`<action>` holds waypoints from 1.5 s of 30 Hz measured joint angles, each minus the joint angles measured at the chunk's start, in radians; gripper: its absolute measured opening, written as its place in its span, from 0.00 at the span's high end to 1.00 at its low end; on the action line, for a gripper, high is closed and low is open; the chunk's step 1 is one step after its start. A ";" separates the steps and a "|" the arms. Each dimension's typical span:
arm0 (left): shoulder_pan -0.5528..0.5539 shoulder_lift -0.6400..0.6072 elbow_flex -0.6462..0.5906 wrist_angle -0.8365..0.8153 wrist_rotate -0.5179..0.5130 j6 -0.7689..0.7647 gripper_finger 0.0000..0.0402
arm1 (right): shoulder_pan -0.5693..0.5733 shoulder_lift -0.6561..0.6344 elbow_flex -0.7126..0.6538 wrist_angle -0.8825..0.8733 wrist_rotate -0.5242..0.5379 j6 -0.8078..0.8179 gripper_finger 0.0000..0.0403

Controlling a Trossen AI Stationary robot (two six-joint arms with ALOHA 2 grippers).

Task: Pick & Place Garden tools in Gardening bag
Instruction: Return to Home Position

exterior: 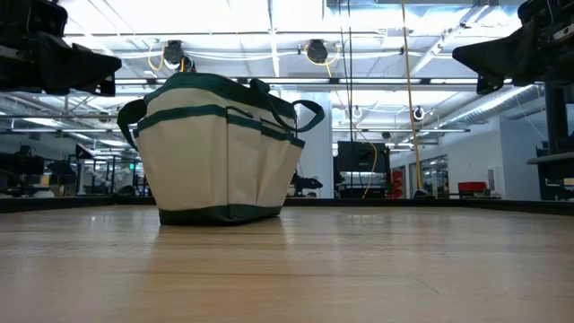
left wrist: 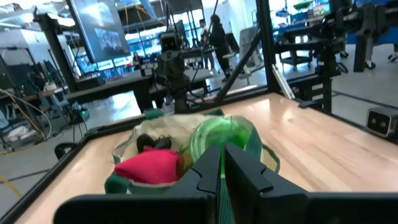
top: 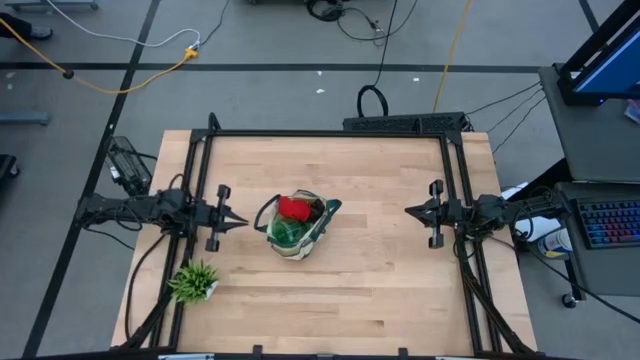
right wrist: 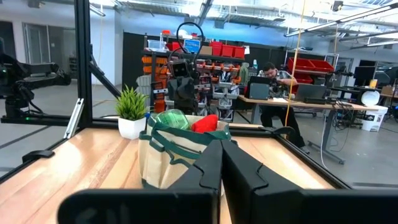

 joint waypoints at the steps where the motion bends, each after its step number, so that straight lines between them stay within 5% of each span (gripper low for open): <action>1: 0.000 0.000 0.000 -0.010 -0.003 0.001 0.94 | 0.000 0.000 0.000 0.000 0.000 0.000 1.00; 45: 0.000 0.007 0.001 -0.037 -0.048 -0.019 0.94 | 0.000 0.000 0.000 -0.001 0.000 0.000 1.00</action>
